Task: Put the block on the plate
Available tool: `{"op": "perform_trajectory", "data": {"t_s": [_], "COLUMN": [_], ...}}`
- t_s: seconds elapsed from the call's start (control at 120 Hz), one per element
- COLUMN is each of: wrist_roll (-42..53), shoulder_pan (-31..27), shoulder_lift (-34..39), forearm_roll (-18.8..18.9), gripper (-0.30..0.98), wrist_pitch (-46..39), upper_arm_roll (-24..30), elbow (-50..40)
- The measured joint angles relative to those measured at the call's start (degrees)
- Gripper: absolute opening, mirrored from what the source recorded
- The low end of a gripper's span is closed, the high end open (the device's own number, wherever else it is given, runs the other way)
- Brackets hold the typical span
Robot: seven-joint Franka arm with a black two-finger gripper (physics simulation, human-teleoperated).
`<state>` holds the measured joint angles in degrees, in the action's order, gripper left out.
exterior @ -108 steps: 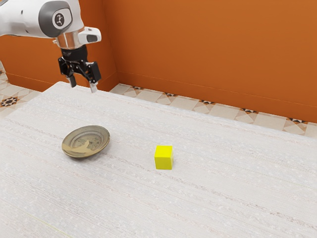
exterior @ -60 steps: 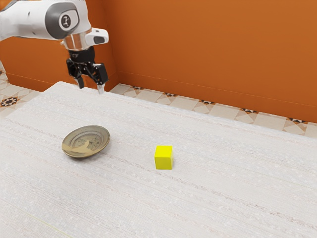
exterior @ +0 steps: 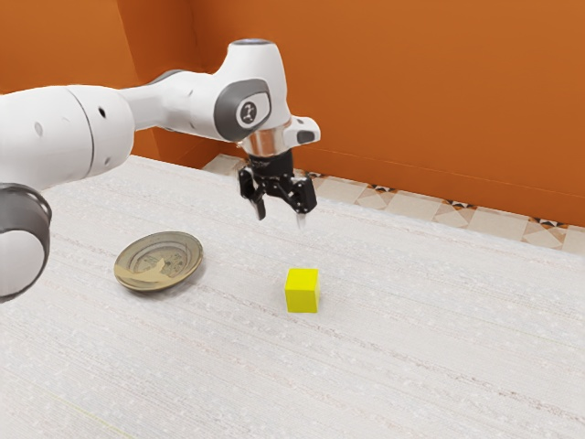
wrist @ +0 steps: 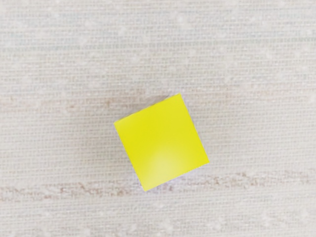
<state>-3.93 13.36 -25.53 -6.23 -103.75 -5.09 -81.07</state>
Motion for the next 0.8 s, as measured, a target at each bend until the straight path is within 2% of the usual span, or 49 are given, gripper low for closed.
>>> {"op": "perform_trajectory", "data": {"t_s": [0.308, 0.8], "wrist_roll": [-9.49, -18.22], "shoulder_pan": [0.62, 0.57], "shoulder_lift": [-9.38, -15.63], "forearm_roll": [-2.47, -3.0], "gripper": [0.69, 0.69], "wrist_pitch": [-8.84, -14.64], "upper_arm_roll": [-0.06, -0.18], "elbow": [-0.19, -0.69]}}
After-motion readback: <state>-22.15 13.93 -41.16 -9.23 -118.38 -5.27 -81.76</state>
